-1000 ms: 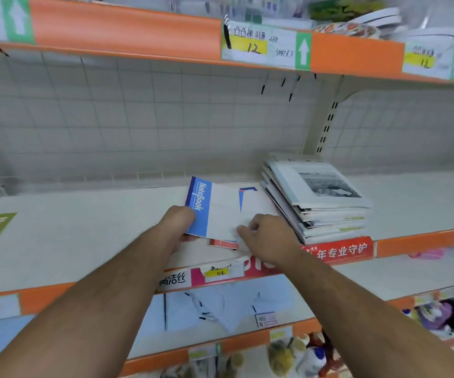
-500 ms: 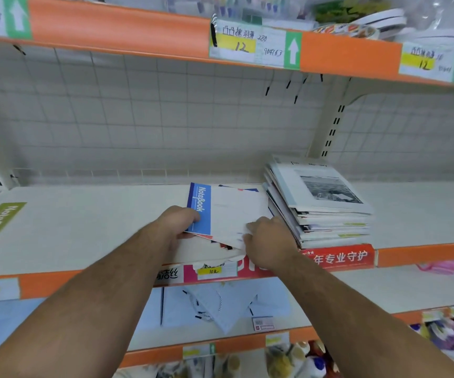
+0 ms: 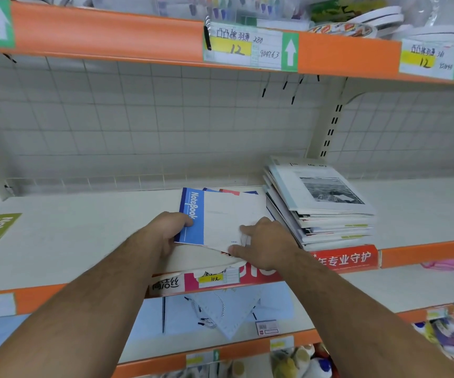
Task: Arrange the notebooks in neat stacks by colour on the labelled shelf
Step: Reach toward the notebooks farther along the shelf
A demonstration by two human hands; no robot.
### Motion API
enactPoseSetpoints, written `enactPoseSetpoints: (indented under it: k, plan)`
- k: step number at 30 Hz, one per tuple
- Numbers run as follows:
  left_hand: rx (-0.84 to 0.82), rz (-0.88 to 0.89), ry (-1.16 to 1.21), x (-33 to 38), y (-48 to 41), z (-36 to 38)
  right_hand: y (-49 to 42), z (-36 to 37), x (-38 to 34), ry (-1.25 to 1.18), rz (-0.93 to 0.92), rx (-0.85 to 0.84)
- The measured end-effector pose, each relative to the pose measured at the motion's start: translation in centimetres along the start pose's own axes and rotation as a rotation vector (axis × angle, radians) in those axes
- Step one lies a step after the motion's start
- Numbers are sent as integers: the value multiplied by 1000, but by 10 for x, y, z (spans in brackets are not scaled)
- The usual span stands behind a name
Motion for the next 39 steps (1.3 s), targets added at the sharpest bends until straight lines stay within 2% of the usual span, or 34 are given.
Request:
enactPoseSetpoints:
  k: [5,12,17,22,29,39]
  plan:
    - [-55,-3,124,-3,-7,-1,-1,-3,-4,41,30,-40]
    - [-33,-20,379,-6,-14,-8,3,-9,-5,13,52,-38]
    - [-12,-18,404,-7,-19,-9,1,-10,-8,16,84,-33]
    - [-85,-41,418,-9,-14,-8,2,-9,-6,7,136,-34]
    - [-114,-53,402,-11,-11,-10,10,-4,-20,51,136,-136]
    - [-134,-79,409,-11,-8,-12,13,-19,-42,-81,67,-53]
Point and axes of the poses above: each hand's wrist, its own y-axis away from the middle knuckle, its own z-axis out of the palm, x = y × z, the point moved 8 cm from there along -y, towards the middle knuckle, and after that the axes turned 12 degrees about -z, right-handed, at the moved point
